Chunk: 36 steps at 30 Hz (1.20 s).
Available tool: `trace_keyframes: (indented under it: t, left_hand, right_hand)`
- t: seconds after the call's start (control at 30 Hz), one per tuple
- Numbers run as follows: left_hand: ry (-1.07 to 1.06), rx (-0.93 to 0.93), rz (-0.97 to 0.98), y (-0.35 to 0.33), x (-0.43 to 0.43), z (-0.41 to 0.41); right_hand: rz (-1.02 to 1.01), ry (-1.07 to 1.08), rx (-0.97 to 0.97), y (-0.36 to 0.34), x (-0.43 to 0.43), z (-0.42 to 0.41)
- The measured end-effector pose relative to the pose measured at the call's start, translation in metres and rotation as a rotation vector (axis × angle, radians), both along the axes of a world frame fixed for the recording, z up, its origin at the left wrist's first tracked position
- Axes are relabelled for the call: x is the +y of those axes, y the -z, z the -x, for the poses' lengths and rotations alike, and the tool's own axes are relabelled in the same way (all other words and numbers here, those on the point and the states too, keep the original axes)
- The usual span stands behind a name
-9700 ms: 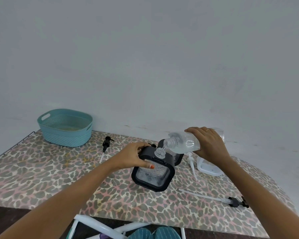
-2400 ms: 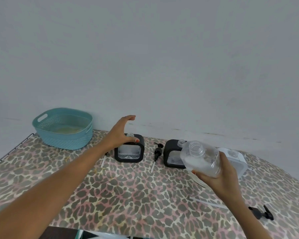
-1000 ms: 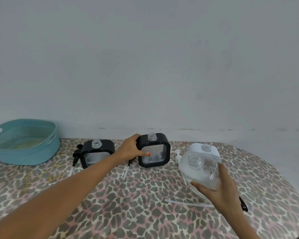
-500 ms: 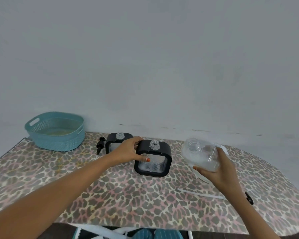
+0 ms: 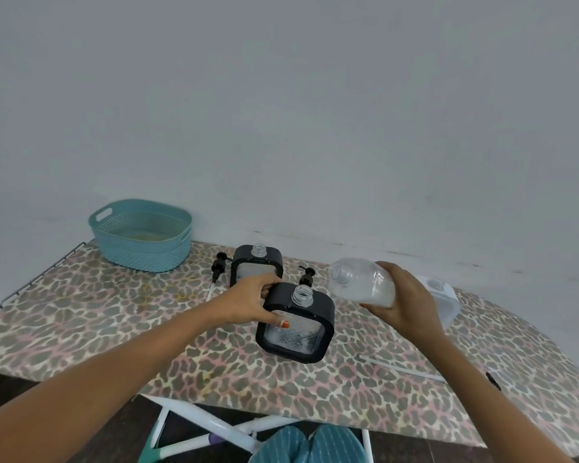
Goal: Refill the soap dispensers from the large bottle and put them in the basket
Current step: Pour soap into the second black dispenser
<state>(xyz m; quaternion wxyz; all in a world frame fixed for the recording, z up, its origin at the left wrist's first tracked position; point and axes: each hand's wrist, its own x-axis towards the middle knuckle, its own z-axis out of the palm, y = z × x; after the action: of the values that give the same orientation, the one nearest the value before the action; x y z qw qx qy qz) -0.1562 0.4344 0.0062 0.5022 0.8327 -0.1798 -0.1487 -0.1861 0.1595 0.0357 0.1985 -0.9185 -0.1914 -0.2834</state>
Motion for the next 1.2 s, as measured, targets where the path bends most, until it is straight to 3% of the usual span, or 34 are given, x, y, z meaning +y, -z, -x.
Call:
trace_keyframes:
  t: [0.6, 1.2]
  left_hand:
    - [0.069, -0.034, -0.033, -0.001, -0.011, 0.001]
    - [0.061, -0.06, -0.068, 0.003, -0.016, -0.006]
  right_hand:
    - [0.357, -0.056, -0.235, -0.003, -0.008, -0.027]
    - [0.46, -0.066, -0.378, -0.01, -0.012, -0.032]
